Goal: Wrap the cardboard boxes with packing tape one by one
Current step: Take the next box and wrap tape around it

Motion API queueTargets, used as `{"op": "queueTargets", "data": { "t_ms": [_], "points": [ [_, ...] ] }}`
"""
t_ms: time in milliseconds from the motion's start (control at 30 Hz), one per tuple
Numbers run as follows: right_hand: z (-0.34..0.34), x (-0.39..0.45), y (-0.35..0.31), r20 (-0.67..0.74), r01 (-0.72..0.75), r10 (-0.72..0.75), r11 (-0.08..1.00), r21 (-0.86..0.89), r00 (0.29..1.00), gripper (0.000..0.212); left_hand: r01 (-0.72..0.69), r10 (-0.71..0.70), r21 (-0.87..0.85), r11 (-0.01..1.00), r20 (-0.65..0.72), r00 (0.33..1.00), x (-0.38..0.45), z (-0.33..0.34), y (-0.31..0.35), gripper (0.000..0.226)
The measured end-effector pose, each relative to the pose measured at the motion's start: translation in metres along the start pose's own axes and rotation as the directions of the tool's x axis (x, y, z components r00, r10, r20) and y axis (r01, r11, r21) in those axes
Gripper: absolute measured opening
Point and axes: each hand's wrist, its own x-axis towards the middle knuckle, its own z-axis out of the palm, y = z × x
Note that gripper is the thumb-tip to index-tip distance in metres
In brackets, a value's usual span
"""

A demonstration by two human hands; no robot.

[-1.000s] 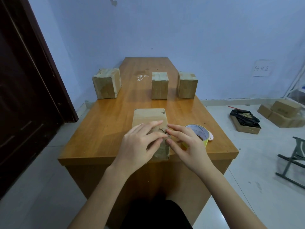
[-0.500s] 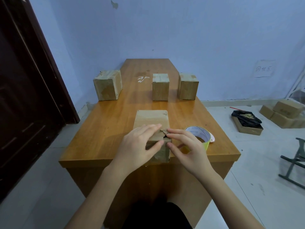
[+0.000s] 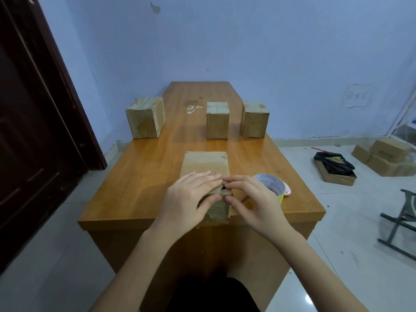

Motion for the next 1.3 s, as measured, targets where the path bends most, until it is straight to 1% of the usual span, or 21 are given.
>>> {"op": "queueTargets", "data": {
  "t_ms": [67,133,233,300,333,400,500,567,633,700,733,767,833,900,967,1033,1100,1133,1200,1267,1300],
  "points": [
    [0.001,-0.004,0.0,-0.002,-0.111,0.112,0.987,0.116,0.994,0.03,0.013,-0.014,-0.02,1.0,-0.017,1.0,0.001,0.0,0.0,0.032],
    [-0.001,-0.006,0.001,-0.015,-0.146,0.149,0.983,0.115,0.989,0.033,0.027,-0.028,-0.033,0.999,-0.024,0.999,0.002,0.0,0.001,0.031],
    [-0.014,-0.006,0.011,-0.104,-0.193,0.191,0.981,-0.002,0.976,0.029,0.045,-0.046,-0.042,0.998,-0.017,0.999,0.003,-0.002,0.003,0.028],
    [-0.027,-0.007,0.02,-0.136,-0.235,0.217,0.963,-0.132,0.967,0.034,0.057,-0.057,-0.028,0.998,-0.019,0.998,0.003,-0.003,0.006,0.025],
    [-0.033,-0.009,0.026,-0.113,-0.262,0.243,0.943,-0.206,0.963,0.04,0.064,-0.064,-0.014,0.998,-0.025,0.998,0.004,-0.004,0.009,0.024],
    [-0.043,-0.012,0.041,0.005,-0.323,0.346,0.882,-0.344,0.938,0.063,0.084,-0.083,0.011,0.996,-0.037,0.996,0.005,-0.005,0.014,0.026],
    [-0.048,-0.018,0.057,0.182,-0.42,0.54,0.789,-0.448,0.821,0.098,0.085,-0.082,0.062,0.994,-0.051,0.995,0.006,-0.003,0.017,0.031],
    [-0.044,-0.02,0.064,0.243,-0.448,0.595,0.766,-0.462,0.766,0.107,0.074,-0.072,0.047,0.996,-0.036,0.997,0.006,-0.003,0.016,0.03],
    [-0.04,-0.02,0.066,0.259,-0.45,0.599,0.767,-0.458,0.757,0.106,0.083,-0.083,0.022,0.996,-0.002,0.997,0.007,-0.007,0.016,0.028],
    [-0.036,-0.02,0.066,0.224,-0.473,0.586,0.783,-0.405,0.779,0.101,0.125,-0.126,0.011,0.992,0.073,0.989,0.01,-0.011,0.017,0.034],
    [-0.036,-0.02,0.065,0.19,-0.504,0.584,0.793,-0.343,0.789,0.099,0.16,-0.159,-0.007,0.987,0.111,0.981,0.011,-0.013,0.018,0.04],
    [-0.037,-0.02,0.063,0.155,-0.545,0.589,0.8,-0.251,0.793,0.098,0.209,-0.202,-0.038,0.977,0.137,0.97,0.014,-0.016,0.019,0.047],
    [-0.043,-0.019,0.053,0.12,-0.608,0.603,0.794,0.006,0.788,0.097,0.3,-0.281,-0.108,0.948,0.163,0.946,0.022,-0.023,0.022,0.053],
    [-0.053,-0.018,0.041,0.13,-0.592,0.579,0.772,0.231,0.805,0.09,0.303,-0.28,-0.12,0.945,0.177,0.943,0.031,-0.028,0.025,0.052],
    [-0.064,-0.015,0.028,0.144,-0.555,0.544,0.745,0.371,0.827,0.085,0.29,-0.259,-0.139,0.947,0.203,0.944,0.041,-0.031,0.03,0.055],
    [-0.074,-0.01,0.015,0.141,-0.517,0.513,0.729,0.449,0.847,0.085,0.339,-0.271,-0.264,0.903,0.263,0.926,0.051,-0.032,0.036,0.063],
    [-0.081,-0.005,0.005,0.13,-0.48,0.481,0.736,0.477,0.867,0.083,0.4,-0.283,-0.465,0.79,0.303,0.91,0.058,-0.032,0.044,0.066],
    [-0.084,-0.003,0.002,0.129,-0.47,0.472,0.735,0.489,0.872,0.082,0.406,-0.289,-0.542,0.736,0.29,0.912,0.059,-0.031,0.048,0.06],
    [-0.087,0.001,-0.003,0.136,-0.466,0.465,0.73,0.5,0.875,0.079,0.381,-0.331,-0.644,0.663,0.204,0.921,0.06,-0.029,0.053,0.036],
    [-0.086,0.003,-0.006,0.138,-0.464,0.462,0.733,0.497,0.876,0.076,0.344,-0.374,-0.689,0.638,0.113,0.921,0.059,-0.027,0.055,0.016],
    [-0.085,0.004,-0.007,0.137,-0.466,0.464,0.732,0.497,0.875,0.076,0.327,-0.384,-0.698,0.637,0.081,0.92,0.058,-0.027,0.056,0.011]
  ]
}}
